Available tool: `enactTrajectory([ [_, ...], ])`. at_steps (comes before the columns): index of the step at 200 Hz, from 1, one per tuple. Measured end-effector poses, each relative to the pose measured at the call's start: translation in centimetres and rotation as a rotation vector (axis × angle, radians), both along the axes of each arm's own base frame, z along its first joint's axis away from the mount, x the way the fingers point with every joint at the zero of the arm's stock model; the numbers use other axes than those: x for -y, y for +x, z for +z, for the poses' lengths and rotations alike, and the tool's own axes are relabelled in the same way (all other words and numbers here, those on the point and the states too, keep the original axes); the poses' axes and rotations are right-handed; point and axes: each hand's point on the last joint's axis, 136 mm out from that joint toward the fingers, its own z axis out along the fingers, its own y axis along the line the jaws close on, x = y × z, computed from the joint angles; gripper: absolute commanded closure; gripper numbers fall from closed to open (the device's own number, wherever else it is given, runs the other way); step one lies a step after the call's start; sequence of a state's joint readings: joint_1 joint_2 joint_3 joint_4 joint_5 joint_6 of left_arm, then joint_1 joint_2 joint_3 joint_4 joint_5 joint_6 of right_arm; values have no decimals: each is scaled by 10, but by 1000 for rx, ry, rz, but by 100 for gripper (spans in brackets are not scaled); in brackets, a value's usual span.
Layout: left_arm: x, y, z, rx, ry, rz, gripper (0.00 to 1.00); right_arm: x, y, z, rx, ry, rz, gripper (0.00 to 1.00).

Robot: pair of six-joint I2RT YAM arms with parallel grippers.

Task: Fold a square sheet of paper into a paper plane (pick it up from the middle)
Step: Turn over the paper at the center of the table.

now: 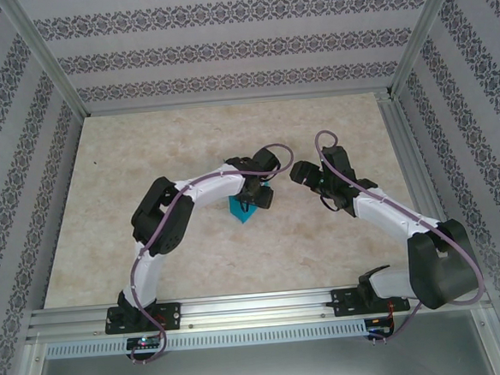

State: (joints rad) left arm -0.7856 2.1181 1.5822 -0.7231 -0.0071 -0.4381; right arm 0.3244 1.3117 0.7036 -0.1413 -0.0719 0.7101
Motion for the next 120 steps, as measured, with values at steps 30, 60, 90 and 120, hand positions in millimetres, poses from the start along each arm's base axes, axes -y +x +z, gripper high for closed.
enactTrajectory([
  [30, 15, -6, 43, 19, -140, -24, 37, -5, -2, -1, -4, 22, 23, 18],
  [60, 20, -6, 102, 103, -279, -32, 33, -14, -4, 0, 5, 63, 59, 18],
  [90, -9, 1, 137, 171, -370, 34, 26, -32, -5, 4, 15, 117, 122, 16],
  [120, -53, 12, 141, 208, -429, 158, 23, -78, -20, -4, -19, 187, 260, 13],
])
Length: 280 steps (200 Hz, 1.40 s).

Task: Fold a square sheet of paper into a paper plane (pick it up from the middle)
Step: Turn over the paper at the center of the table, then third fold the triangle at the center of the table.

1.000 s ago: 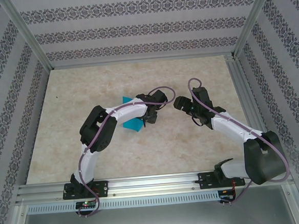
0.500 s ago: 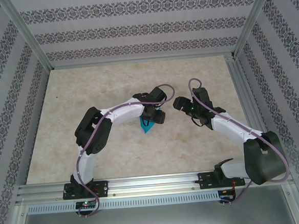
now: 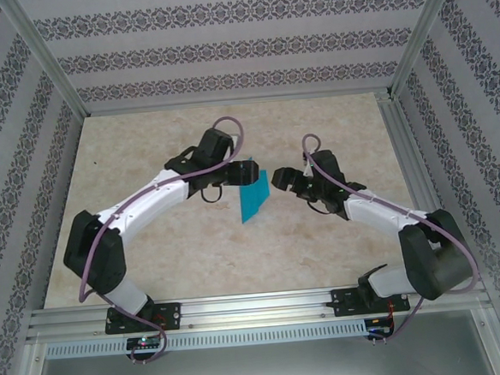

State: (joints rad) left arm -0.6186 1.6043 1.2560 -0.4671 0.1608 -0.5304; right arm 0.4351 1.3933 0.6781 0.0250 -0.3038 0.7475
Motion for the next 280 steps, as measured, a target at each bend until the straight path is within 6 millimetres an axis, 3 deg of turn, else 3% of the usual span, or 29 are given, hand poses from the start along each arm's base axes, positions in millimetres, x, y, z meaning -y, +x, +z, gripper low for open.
enactTrajectory([
  [26, -29, 8, -13, -24, -35, 91, 22, -33, -19, -10, -44, 38, 105, 14],
  [49, -41, 11, -29, -58, -63, 139, 22, -50, -31, -17, -83, 59, 156, 22],
  [106, -40, 14, -50, -98, -120, 165, 26, -68, -48, -33, -158, 80, 193, 71],
  [149, -32, 15, -62, -126, -148, 146, 34, -65, -47, -49, -201, 58, 163, 94],
  [173, -26, 17, -62, -123, -173, 125, 39, -64, -44, -54, -207, 30, 166, 100],
  [224, -21, 15, -77, -153, -208, 95, 52, -71, -26, -52, -184, 41, 238, 100],
  [280, -20, 12, -97, -200, -230, 79, 61, -89, -30, -52, -206, 98, 357, 100],
])
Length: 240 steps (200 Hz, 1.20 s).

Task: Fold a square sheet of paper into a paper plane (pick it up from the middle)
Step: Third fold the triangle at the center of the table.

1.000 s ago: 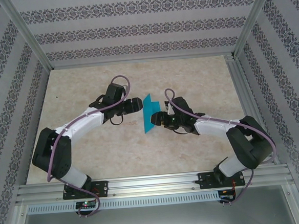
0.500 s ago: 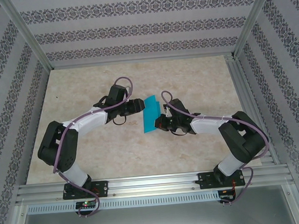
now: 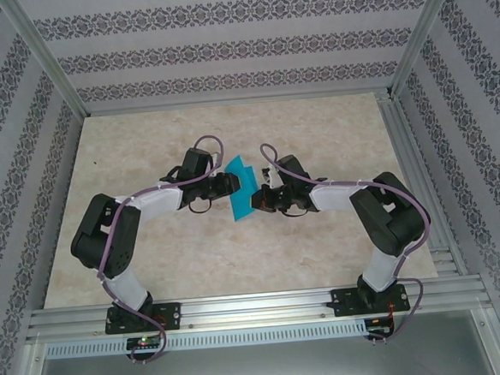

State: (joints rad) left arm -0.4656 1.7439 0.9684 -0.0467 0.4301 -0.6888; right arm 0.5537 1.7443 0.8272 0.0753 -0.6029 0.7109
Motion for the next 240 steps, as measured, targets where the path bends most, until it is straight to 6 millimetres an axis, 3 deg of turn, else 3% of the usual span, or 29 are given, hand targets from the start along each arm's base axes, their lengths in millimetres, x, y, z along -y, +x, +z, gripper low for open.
enactTrajectory([
  [62, 2, -1, -26, -49, 12, -9, 68, 12, 4, -3, -15, -1, -34, 73],
  [110, 2, -3, -43, -86, 23, -13, 70, 23, 3, 0, -14, -18, -101, 75],
  [212, 5, 0, -47, -93, 20, -17, 72, 31, -6, -9, -104, -9, -195, 73],
  [240, 5, 0, -48, -95, 21, -18, 72, 30, -4, -7, -108, 3, -208, 79],
])
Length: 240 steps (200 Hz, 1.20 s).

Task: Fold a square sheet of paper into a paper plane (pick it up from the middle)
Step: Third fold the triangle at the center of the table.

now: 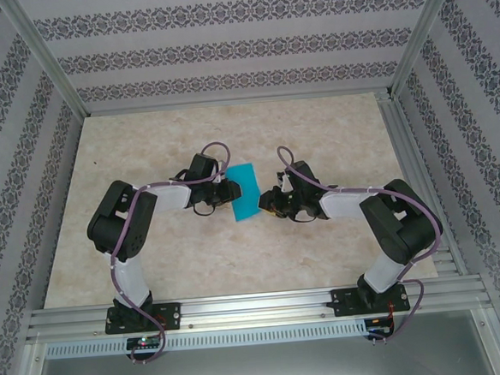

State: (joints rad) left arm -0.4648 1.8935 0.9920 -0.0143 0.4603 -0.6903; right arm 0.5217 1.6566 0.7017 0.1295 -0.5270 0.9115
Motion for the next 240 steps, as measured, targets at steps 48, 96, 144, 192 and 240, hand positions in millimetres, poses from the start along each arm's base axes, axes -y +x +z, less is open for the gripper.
enactTrajectory([
  [48, 0, 0, 0, -1, -2, -2, 71, 0, 2, 1, -10, 9, -24, 94],
  [96, 3, 0, 3, 3, -19, -12, 67, 6, -2, -8, -38, -31, -34, 99],
  [144, 7, 3, 9, 24, -41, -21, 66, 16, -18, -12, -69, -91, 3, 99],
  [192, 8, 4, 10, 27, -46, -23, 69, 22, -27, -13, -85, -122, 27, 99],
  [240, 12, 12, 13, 38, -50, -24, 73, 19, -22, -7, -73, -120, 26, 98],
])
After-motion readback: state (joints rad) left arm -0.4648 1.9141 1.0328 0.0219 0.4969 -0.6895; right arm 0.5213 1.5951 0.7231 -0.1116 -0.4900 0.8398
